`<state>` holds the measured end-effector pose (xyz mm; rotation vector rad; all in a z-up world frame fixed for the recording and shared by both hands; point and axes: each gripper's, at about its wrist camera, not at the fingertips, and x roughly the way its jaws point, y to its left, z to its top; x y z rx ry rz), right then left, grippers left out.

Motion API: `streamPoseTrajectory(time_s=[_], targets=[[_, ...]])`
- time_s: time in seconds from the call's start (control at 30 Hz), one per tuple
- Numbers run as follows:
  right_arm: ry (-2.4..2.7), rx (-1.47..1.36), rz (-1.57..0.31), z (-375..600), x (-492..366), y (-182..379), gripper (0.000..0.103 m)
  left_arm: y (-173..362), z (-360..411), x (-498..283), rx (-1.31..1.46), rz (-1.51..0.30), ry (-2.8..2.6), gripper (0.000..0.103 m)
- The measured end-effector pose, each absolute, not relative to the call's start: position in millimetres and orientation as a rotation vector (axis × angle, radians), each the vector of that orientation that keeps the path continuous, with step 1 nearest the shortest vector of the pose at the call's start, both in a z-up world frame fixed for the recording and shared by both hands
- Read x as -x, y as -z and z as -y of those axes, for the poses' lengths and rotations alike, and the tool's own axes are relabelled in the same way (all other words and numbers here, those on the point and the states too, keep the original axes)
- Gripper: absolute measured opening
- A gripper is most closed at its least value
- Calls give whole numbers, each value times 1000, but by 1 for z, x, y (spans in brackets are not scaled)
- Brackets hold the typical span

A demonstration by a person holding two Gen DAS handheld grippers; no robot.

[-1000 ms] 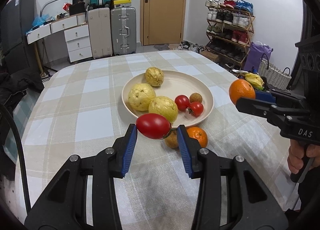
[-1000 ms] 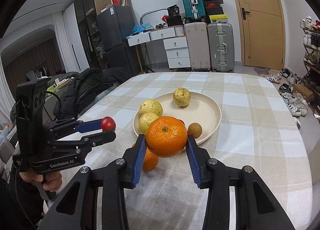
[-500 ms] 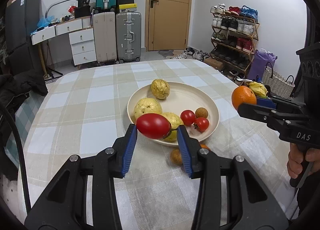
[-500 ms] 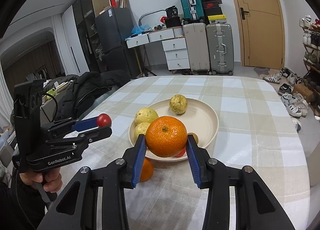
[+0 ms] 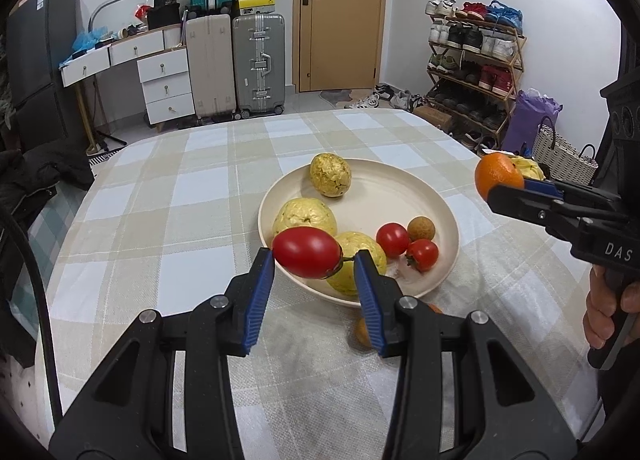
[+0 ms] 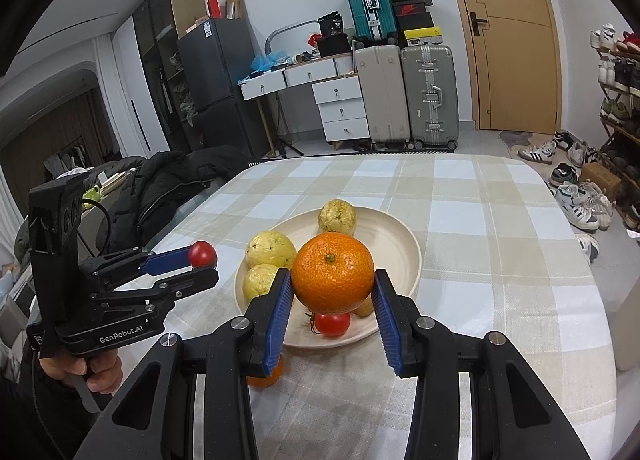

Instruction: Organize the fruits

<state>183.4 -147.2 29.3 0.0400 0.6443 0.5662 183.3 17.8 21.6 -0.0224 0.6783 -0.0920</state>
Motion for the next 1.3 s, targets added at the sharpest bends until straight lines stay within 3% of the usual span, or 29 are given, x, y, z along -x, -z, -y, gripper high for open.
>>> streamPoseTrajectory(time_s=[1.3], targets=[[-512,-8,-773,126,-253,9,41,21,-17,-252,11,-767,88,39]])
